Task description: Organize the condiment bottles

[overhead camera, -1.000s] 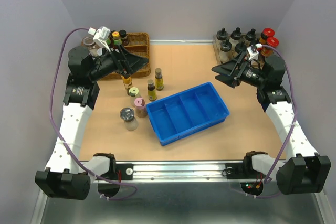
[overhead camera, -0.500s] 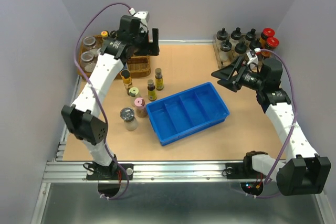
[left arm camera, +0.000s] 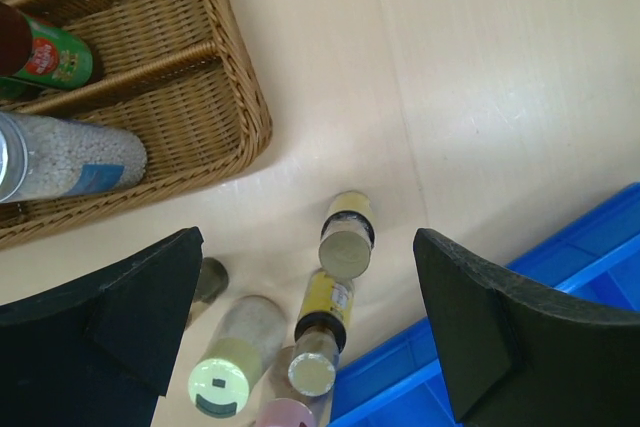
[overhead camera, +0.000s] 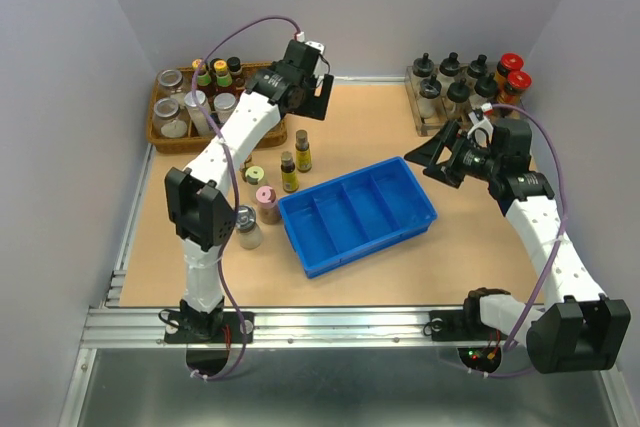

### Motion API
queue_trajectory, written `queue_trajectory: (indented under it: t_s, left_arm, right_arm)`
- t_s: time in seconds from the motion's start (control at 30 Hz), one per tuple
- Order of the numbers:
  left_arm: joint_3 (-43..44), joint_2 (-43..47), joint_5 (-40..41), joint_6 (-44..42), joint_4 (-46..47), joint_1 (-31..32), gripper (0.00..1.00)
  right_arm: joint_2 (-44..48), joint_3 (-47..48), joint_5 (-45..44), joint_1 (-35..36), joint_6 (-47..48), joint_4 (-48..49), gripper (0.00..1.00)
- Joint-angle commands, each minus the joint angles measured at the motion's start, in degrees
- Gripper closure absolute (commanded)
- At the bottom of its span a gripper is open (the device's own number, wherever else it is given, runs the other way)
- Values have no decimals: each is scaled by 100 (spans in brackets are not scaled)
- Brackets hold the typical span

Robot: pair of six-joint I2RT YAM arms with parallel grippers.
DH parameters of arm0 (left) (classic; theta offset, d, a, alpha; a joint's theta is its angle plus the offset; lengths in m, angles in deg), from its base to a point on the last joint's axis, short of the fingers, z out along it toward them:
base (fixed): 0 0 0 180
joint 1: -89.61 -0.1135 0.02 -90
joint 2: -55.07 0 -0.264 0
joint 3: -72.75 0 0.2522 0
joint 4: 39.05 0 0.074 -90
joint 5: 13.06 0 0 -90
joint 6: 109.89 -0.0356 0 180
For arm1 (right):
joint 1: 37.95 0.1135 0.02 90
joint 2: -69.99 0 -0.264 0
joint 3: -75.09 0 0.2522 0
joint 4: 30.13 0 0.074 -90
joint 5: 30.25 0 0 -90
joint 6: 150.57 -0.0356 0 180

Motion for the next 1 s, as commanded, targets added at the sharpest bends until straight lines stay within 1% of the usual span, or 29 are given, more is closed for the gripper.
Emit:
queue_trajectory:
  t_s: [0.0,0.3,0.43,0.63,0.77,0.9,0.97]
  left_arm:
    - [229,-220,321,-194,-136,142,1]
    - [45,-484,216,-238,-224,160,4]
    - [-87,-537,93,-238,-312,160,7]
    - [-342,-476,-240,-256,-443,160,16]
    - [-465,-414,-320,-247,-479,151,17]
    - [-413,-484,-328,-282,-470,160,19]
    - [-369,-546,-425,-274,-470,151,22]
  right_arm:
    - [192,241,-143,53,240,-114,0]
    - [166,206,-213,53,275,-175,0]
    - [131,206,-222,53,275,-175,0]
    - [104,188,-283,53,258,-184,0]
    - [69,197,-292,53,249,-175,0]
    - [16,223,-292,53,240,-184,0]
    - [8,249,-292,53,240,-184,0]
